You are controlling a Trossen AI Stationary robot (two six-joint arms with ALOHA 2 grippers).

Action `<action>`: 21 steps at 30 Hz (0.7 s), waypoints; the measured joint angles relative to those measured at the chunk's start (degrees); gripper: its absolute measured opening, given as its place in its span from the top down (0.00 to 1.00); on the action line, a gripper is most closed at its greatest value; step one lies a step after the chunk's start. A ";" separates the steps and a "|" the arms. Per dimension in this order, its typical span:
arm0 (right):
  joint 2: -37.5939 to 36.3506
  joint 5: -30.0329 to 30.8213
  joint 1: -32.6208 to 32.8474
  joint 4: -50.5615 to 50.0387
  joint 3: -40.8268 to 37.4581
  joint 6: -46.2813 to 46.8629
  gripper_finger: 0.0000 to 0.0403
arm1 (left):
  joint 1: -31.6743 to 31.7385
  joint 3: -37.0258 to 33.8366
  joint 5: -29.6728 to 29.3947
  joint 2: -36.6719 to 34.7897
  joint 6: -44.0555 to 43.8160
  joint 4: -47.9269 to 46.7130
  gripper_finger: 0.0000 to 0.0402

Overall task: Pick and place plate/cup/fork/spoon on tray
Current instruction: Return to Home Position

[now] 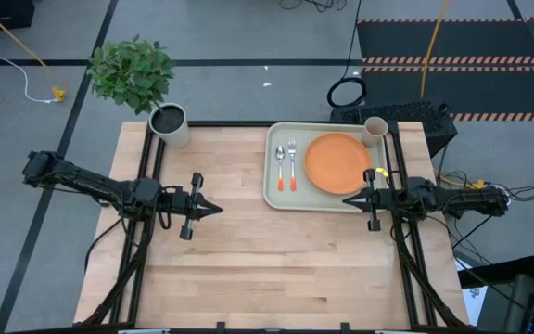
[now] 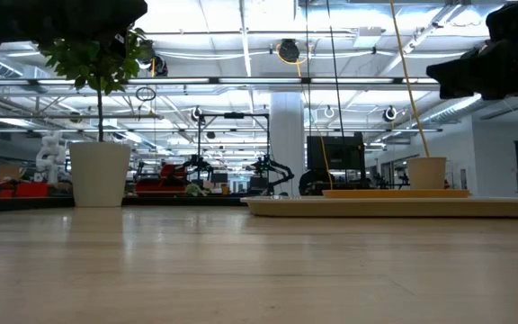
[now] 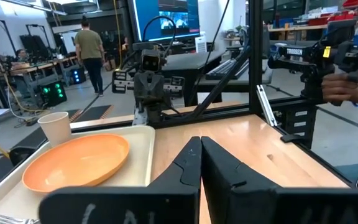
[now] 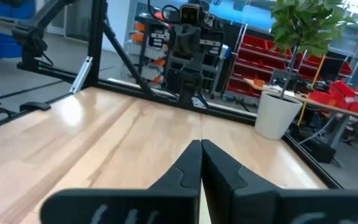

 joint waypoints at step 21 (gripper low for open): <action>0.04 3.10 -1.91 -0.14 0.00 0.16 1.00 | 1.35 0.00 -2.34 -2.97 1.58 -8.81 0.99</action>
